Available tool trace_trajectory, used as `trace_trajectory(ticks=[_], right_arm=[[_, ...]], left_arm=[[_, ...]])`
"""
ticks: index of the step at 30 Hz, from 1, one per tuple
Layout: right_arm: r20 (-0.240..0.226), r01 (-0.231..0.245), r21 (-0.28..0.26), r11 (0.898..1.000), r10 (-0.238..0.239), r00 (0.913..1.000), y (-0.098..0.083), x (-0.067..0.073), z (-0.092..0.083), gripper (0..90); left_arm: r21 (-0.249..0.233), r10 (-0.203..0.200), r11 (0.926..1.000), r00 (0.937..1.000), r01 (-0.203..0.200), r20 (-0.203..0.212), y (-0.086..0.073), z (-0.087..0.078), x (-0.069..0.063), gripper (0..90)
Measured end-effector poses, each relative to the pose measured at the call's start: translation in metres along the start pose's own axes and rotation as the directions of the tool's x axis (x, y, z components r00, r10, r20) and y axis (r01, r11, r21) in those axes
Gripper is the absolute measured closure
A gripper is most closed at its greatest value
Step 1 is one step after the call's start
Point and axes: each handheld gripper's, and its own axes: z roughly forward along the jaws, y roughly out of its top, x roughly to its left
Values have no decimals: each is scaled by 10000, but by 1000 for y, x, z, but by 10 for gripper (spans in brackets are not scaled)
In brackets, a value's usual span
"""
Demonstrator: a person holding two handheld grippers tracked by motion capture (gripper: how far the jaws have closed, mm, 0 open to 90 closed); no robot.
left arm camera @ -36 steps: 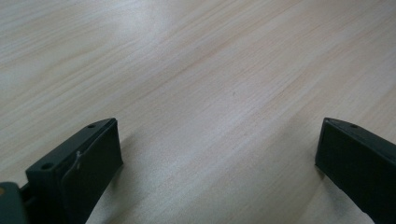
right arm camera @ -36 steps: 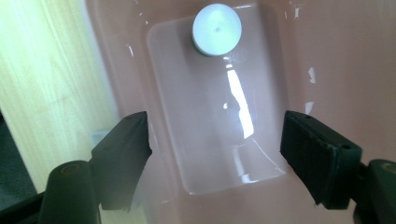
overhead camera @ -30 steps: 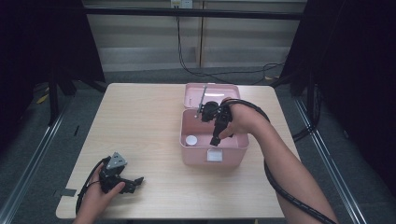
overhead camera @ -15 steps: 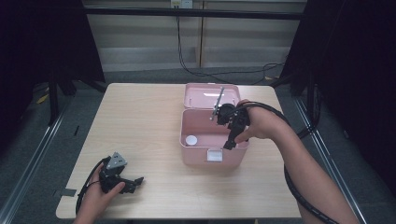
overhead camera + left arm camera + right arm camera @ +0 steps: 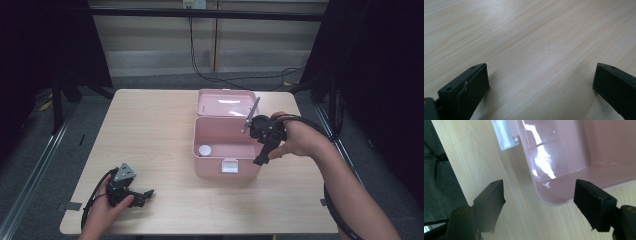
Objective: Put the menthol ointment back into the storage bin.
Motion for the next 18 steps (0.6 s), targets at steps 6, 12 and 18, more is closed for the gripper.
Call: trace_trajectory(ticks=[6,12,18], right_arm=[[49,-223,-5,9998,223,9997,-21,-1,2,245],[4,-552,18,9985,552,9985,-43,-2,7,246],[10,-963,29,9953,963,9953,-62,-3,11,246]], left_arm=[[-6,0,10000,10000,0,1,0,0,0,0],[-11,-1,10000,10000,1,-2,0,0,0,0],[-6,-5,10000,10000,5,8,0,0,0,0]])
